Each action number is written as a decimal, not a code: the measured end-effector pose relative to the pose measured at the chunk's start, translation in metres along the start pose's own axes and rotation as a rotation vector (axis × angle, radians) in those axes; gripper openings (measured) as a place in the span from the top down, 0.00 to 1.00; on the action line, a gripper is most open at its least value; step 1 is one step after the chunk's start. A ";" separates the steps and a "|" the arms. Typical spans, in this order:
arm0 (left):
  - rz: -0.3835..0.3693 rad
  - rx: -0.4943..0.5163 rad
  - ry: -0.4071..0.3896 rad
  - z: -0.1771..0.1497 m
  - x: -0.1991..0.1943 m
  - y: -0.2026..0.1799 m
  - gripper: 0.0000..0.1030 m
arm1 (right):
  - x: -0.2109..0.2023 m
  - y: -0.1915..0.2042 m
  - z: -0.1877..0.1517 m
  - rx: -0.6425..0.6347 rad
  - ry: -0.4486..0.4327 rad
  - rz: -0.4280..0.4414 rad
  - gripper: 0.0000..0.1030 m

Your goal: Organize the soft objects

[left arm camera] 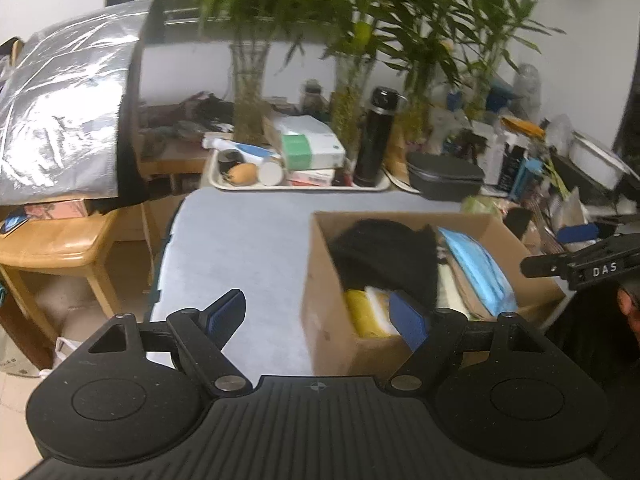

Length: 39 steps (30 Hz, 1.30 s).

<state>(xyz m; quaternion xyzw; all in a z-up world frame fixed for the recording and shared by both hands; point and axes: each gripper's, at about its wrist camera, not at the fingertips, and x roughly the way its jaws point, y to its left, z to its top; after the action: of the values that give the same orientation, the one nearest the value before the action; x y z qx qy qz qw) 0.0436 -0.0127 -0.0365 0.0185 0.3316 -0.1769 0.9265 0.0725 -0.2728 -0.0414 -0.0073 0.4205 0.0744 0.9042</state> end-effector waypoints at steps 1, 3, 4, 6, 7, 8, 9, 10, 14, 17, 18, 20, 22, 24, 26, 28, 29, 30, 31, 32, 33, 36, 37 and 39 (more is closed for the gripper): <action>-0.003 0.010 -0.003 -0.001 0.001 -0.004 0.23 | -0.001 0.002 -0.002 -0.004 0.001 0.002 0.00; -0.013 0.020 -0.006 -0.001 0.004 -0.012 0.23 | -0.001 0.004 -0.003 -0.003 0.004 0.002 0.00; -0.021 0.025 -0.003 -0.002 0.006 -0.018 0.23 | -0.002 0.005 -0.004 0.002 0.006 -0.002 0.00; -0.029 0.033 0.006 -0.002 0.010 -0.026 0.23 | -0.002 0.005 -0.006 0.017 0.008 -0.010 0.00; -0.032 0.042 0.012 -0.003 0.012 -0.032 0.23 | -0.002 0.004 -0.006 0.024 0.009 -0.015 0.00; -0.032 0.051 0.014 -0.003 0.013 -0.037 0.23 | -0.002 0.004 -0.007 0.030 0.009 -0.019 0.00; -0.031 0.064 0.015 -0.004 0.015 -0.042 0.23 | -0.003 0.004 -0.008 0.036 0.010 -0.025 0.00; -0.031 0.079 0.013 -0.005 0.015 -0.047 0.23 | -0.003 0.003 -0.009 0.038 0.011 -0.030 0.00; -0.026 0.101 0.013 -0.008 0.018 -0.059 0.23 | -0.007 0.002 -0.014 0.043 0.013 -0.052 0.00; -0.027 0.093 0.017 -0.009 0.019 -0.063 0.23 | -0.011 0.002 -0.019 0.045 0.015 -0.060 0.00; -0.024 0.093 0.017 -0.010 0.019 -0.064 0.23 | -0.012 0.002 -0.021 0.045 0.013 -0.067 0.00; -0.012 0.084 0.014 -0.011 0.019 -0.065 0.23 | -0.016 0.002 -0.025 0.048 0.006 -0.079 0.00; 0.000 0.069 0.012 -0.012 0.020 -0.064 0.22 | -0.018 0.001 -0.028 0.063 0.006 -0.093 0.00; 0.001 0.049 0.013 -0.010 0.019 -0.062 0.18 | -0.021 0.000 -0.031 0.076 0.009 -0.097 0.00; -0.006 0.030 0.008 -0.009 0.016 -0.059 0.07 | -0.024 0.000 -0.034 0.079 0.007 -0.097 0.00; -0.010 0.020 0.001 -0.007 0.014 -0.057 0.03 | -0.027 0.001 -0.038 0.079 0.009 -0.093 0.00; -0.011 0.019 0.007 -0.006 0.013 -0.056 0.00 | -0.028 0.002 -0.039 0.080 0.012 -0.087 0.00; -0.011 0.017 0.021 -0.004 0.012 -0.055 0.00 | -0.029 0.002 -0.041 0.083 0.018 -0.079 0.00; -0.017 0.017 0.046 -0.002 0.013 -0.056 0.00 | -0.029 0.002 -0.043 0.091 0.029 -0.071 0.00; -0.025 0.021 0.062 -0.001 0.013 -0.056 0.00 | -0.028 0.002 -0.044 0.095 0.042 -0.067 0.00; -0.031 0.021 0.072 -0.001 0.013 -0.056 0.00 | -0.027 0.003 -0.046 0.097 0.053 -0.064 0.00; -0.011 0.025 0.109 -0.001 0.015 -0.058 0.00 | -0.025 0.006 -0.049 0.102 0.083 -0.063 0.00; 0.001 0.030 0.126 -0.002 0.015 -0.060 0.00 | -0.025 0.007 -0.049 0.103 0.095 -0.064 0.00; 0.028 0.031 0.158 -0.002 0.016 -0.061 0.00 | -0.025 0.009 -0.049 0.107 0.118 -0.072 0.00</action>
<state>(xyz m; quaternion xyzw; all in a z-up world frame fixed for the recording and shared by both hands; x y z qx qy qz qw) 0.0329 -0.0749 -0.0434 0.0513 0.4006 -0.1670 0.8995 0.0181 -0.2708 -0.0537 0.0215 0.4760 0.0188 0.8790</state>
